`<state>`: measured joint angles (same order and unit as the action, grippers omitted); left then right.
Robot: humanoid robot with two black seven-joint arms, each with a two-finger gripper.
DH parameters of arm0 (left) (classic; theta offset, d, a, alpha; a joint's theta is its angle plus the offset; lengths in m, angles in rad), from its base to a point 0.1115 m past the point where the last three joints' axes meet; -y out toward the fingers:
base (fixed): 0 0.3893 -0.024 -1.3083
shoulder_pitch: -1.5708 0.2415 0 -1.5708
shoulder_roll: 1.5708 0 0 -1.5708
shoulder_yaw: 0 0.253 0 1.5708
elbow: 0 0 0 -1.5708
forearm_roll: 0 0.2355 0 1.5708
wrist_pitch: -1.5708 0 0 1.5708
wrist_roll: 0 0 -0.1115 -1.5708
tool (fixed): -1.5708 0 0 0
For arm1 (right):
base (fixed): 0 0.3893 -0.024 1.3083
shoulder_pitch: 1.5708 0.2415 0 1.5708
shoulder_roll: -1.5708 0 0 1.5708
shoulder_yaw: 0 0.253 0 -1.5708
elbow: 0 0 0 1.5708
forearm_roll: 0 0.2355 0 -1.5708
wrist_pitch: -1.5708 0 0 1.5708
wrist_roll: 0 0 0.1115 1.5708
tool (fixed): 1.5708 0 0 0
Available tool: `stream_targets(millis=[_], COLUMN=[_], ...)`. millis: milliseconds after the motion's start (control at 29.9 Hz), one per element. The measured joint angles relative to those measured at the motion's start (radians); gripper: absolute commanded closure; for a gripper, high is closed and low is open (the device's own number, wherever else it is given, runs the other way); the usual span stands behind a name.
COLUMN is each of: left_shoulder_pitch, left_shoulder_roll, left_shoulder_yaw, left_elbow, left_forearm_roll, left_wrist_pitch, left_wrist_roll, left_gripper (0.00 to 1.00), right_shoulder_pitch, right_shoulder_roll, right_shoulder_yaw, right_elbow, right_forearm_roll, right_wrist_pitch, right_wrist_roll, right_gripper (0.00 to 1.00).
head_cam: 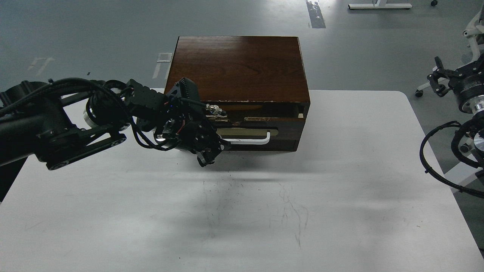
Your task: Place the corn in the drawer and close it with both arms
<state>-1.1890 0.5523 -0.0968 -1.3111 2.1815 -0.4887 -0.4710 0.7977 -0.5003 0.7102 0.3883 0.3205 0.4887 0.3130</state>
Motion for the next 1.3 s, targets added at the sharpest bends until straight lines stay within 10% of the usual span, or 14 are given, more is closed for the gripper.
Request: stream_targets(millis=[1303], left_shoulder_pitch=[-0.027], left_shoulder_roll=[-0.021], left_shoulder_yaw=[-0.004], left_elbow=[-0.006], left_forearm_roll=[0.0], left_wrist_pitch=[0.0], left_wrist_roll=[-0.013], left_gripper=[1.0], right_shoulder_pitch=[-0.006], right_shoulder_roll=[-0.015], right_shoulder_yaw=[0.002], right_elbow=[-0.002], right_forearm_roll=[0.0], right_wrist_pitch=[0.0], right_wrist_roll=[0.0], right_gripper=[0.0])
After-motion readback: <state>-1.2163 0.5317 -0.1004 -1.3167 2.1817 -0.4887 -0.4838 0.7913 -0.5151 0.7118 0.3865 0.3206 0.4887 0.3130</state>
